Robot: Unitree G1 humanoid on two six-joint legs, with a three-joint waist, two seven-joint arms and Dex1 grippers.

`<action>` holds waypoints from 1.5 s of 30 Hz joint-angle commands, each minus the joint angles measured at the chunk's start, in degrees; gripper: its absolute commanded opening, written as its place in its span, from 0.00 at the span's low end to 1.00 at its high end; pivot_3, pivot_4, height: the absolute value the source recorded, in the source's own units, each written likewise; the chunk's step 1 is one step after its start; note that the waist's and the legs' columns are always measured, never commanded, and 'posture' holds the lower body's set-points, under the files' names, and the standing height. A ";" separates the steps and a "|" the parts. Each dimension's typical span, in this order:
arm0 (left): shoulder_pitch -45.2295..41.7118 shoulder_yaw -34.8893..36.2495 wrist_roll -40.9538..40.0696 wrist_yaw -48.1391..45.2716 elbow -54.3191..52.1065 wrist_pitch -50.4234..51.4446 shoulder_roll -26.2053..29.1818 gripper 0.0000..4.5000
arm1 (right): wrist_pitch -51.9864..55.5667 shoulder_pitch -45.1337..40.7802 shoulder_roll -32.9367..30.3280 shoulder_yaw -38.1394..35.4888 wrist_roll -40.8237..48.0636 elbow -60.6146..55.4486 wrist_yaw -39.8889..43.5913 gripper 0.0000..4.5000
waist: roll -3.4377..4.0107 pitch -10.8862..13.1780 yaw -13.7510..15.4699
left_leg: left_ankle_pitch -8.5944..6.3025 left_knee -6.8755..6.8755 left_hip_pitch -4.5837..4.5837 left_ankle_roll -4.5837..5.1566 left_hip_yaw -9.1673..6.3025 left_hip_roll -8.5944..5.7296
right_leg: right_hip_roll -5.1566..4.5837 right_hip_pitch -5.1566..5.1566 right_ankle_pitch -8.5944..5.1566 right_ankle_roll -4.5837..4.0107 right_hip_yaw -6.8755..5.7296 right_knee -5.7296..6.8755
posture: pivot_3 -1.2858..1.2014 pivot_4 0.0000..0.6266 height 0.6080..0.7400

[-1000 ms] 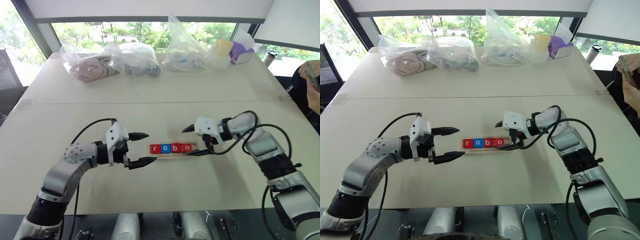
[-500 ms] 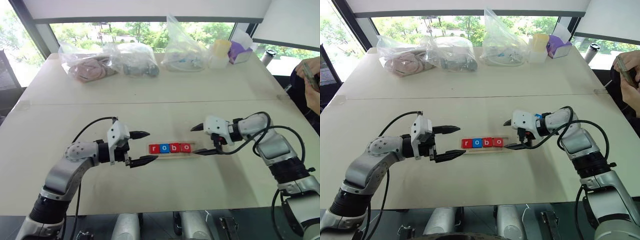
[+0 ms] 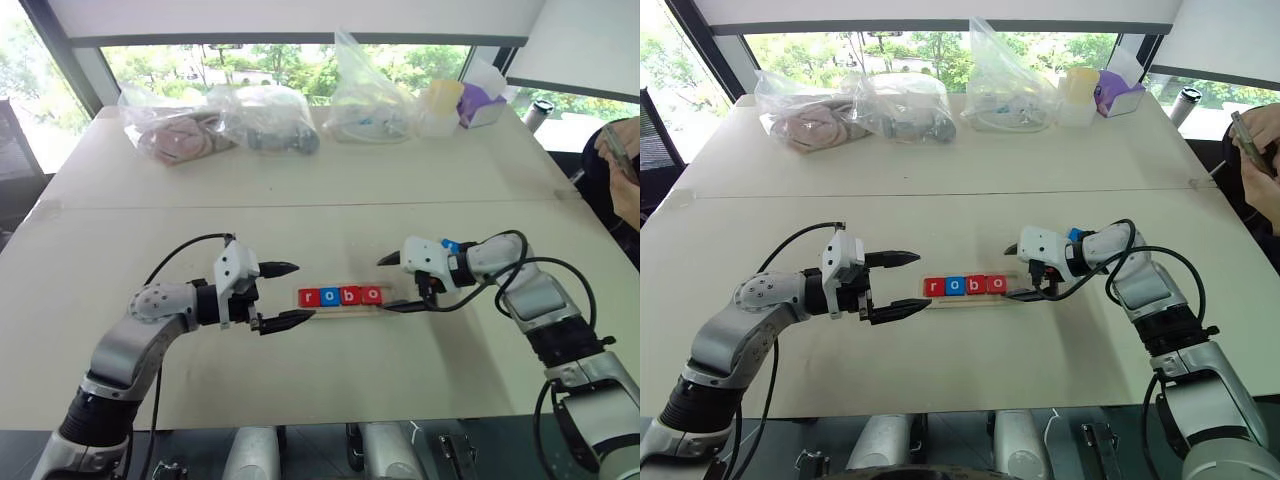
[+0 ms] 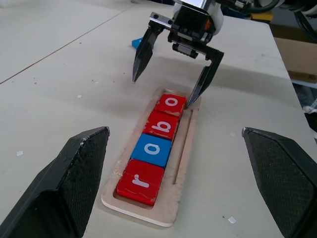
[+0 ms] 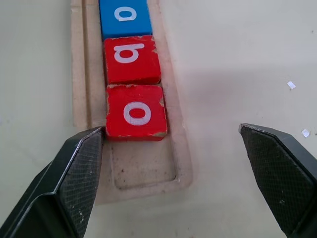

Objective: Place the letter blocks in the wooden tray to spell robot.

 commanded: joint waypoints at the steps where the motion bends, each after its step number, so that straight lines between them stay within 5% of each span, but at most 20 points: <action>1: -0.44 -0.17 0.03 0.05 -0.94 -1.44 -0.09 1.00 | -0.17 -1.28 -0.23 -1.14 0.67 -1.44 0.24 0.98 | 0.00 0.00 0.02 | 0.00 0.00 0.00 0.00 0.00 0.00 | 0.00 0.00 0.00 0.00 0.00 0.00 | 0.52 0.24 1.00; 14: -0.48 -0.39 0.26 -0.12 -0.25 -2.21 -0.27 1.00 | 5.26 -0.08 -5.45 -7.69 4.15 -5.29 -1.24 0.98 | 0.00 0.00 0.08 | 0.00 0.01 0.00 0.00 0.00 0.00 | -0.01 0.01 0.00 0.00 0.00 0.00 | 0.52 0.24 1.00; 45: -0.72 -0.65 -0.42 0.16 -0.50 -2.22 0.29 1.00 | -0.70 1.07 0.09 -3.46 -0.55 -1.08 -5.66 0.98 | 0.00 0.00 0.03 | 0.00 0.01 0.00 0.00 0.00 0.01 | 0.01 0.01 0.00 0.01 0.01 0.01 | 0.52 0.24 1.00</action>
